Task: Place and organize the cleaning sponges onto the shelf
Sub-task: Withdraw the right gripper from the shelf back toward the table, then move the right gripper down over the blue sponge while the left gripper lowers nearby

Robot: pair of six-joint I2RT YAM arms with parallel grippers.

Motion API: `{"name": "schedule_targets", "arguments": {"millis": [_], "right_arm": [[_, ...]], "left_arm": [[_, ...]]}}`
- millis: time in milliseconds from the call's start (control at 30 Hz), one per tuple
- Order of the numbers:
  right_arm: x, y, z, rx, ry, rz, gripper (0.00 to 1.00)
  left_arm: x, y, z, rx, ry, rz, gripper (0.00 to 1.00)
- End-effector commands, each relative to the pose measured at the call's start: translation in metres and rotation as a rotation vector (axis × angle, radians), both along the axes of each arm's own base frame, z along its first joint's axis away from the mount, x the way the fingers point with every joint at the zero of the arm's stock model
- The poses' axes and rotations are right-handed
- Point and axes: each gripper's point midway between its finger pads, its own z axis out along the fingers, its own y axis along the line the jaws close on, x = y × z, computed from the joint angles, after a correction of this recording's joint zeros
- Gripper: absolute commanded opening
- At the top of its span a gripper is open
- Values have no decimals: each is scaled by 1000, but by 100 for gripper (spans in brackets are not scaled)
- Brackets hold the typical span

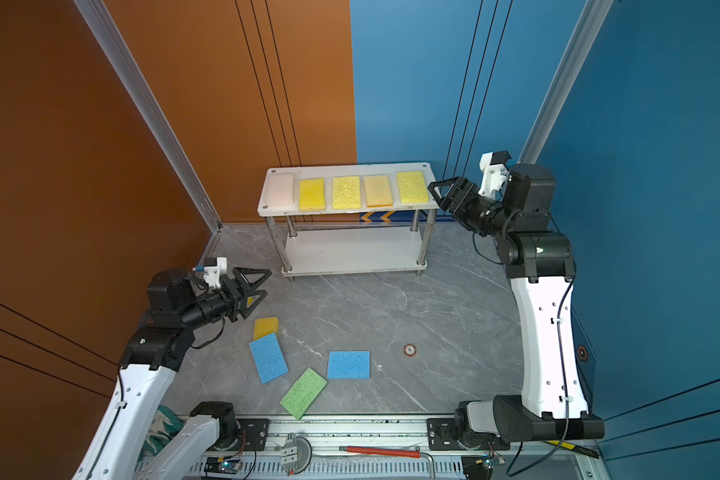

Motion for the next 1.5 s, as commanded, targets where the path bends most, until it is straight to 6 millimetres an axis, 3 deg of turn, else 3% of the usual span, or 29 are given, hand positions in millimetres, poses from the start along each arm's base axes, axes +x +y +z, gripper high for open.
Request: {"name": "schedule_targets", "arguments": {"millis": [0,67,300,433,533,667,733,833,933,1133,1467], "right_arm": [[-19,17,-42,8,154,47,71],[-31,28,-68,4,216,77,71],[-68,74,-131,-64,343,228,71],[-90,93,-179,-111,427,279,71],[-104,108,-205,-90,490,285,71],[-114,127,-226,-140,525,267,71],[-120,142,-237,-179,545,290,72],[-134,163,-255,-220,598,329,72],[-145,179,-273,-254,656,362,73],[-151,196,-300,-281,705,374,73],[-157,202,-326,-259,762,397,76]], "left_arm": [[-18,-4,-26,7,57,-45,82],[-29,-2,-34,21,84,-40,82],[-46,9,-49,58,147,66,84],[-60,-1,-77,68,206,52,84],[-71,-9,-87,81,211,26,85],[-75,-22,-98,114,235,-78,85],[-74,-25,-102,162,211,-129,91],[-77,-28,-117,173,248,-157,91],[-84,-27,-117,146,243,-149,95],[-94,-22,-141,110,285,-163,96],[-97,-21,-138,77,284,-146,99]]}}
